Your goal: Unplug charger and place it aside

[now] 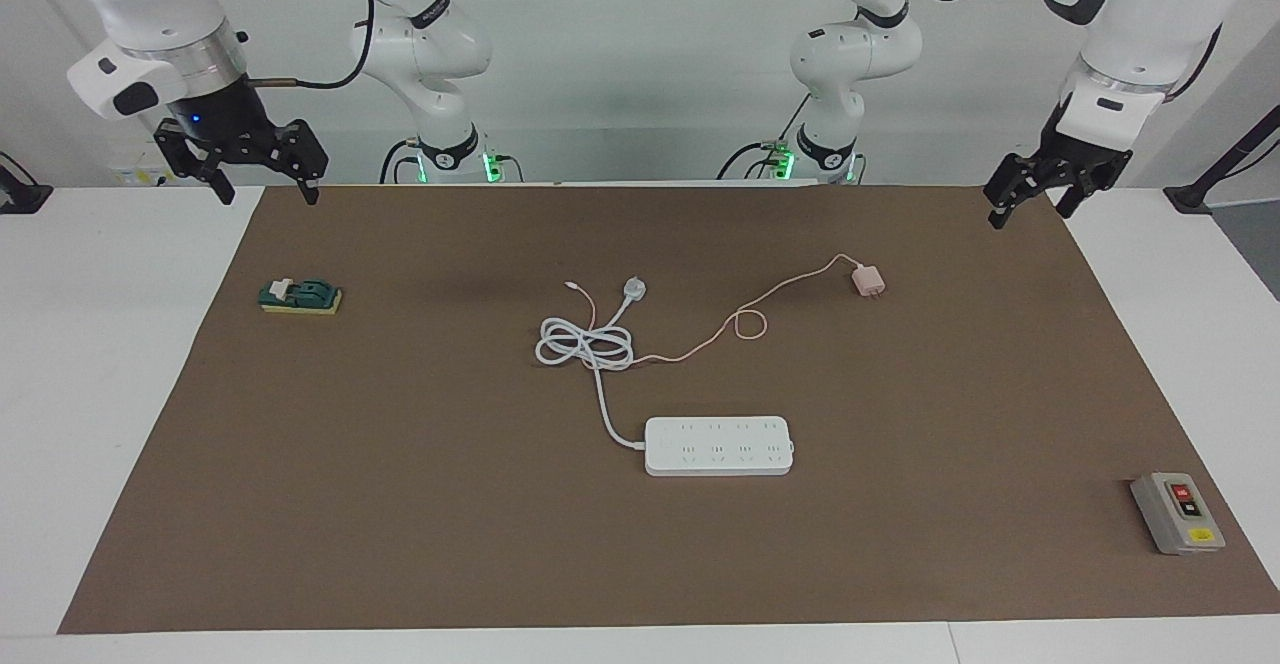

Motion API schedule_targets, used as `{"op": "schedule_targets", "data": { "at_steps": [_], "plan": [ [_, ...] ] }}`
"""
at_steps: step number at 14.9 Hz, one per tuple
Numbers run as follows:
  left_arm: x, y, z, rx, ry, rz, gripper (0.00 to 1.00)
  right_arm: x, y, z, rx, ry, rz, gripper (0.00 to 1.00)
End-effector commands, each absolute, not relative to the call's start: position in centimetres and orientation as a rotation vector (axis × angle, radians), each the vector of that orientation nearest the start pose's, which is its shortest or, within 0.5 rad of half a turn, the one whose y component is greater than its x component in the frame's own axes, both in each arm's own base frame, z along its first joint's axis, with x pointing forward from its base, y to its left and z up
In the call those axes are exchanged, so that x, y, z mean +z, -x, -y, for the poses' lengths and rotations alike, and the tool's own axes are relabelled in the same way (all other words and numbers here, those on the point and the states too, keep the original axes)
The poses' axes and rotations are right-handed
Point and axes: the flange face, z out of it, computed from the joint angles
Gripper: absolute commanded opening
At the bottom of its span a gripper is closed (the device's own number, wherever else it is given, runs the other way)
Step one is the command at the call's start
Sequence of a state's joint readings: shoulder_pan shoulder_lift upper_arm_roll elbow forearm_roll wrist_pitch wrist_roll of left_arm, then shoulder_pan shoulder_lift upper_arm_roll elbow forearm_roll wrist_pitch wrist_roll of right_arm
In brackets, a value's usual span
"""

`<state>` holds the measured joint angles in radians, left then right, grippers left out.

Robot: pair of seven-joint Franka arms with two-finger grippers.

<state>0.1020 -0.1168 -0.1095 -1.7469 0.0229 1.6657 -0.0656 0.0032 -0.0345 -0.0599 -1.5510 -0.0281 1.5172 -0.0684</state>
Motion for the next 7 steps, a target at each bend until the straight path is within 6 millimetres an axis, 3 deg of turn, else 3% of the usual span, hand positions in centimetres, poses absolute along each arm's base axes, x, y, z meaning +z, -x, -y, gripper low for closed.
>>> {"op": "schedule_targets", "data": {
  "at_steps": [1, 7],
  "plan": [
    [62.51, -51.71, 0.82, -0.002, 3.109, 0.083, 1.00, 64.63, -53.58, 3.37, -0.025, 3.111, 0.002, 1.00],
    [61.90, -51.23, 1.47, 0.021, 3.110, 0.054, 1.00, 64.77, -53.45, 3.38, -0.024, 3.120, 0.004, 1.00]
  ]
}}
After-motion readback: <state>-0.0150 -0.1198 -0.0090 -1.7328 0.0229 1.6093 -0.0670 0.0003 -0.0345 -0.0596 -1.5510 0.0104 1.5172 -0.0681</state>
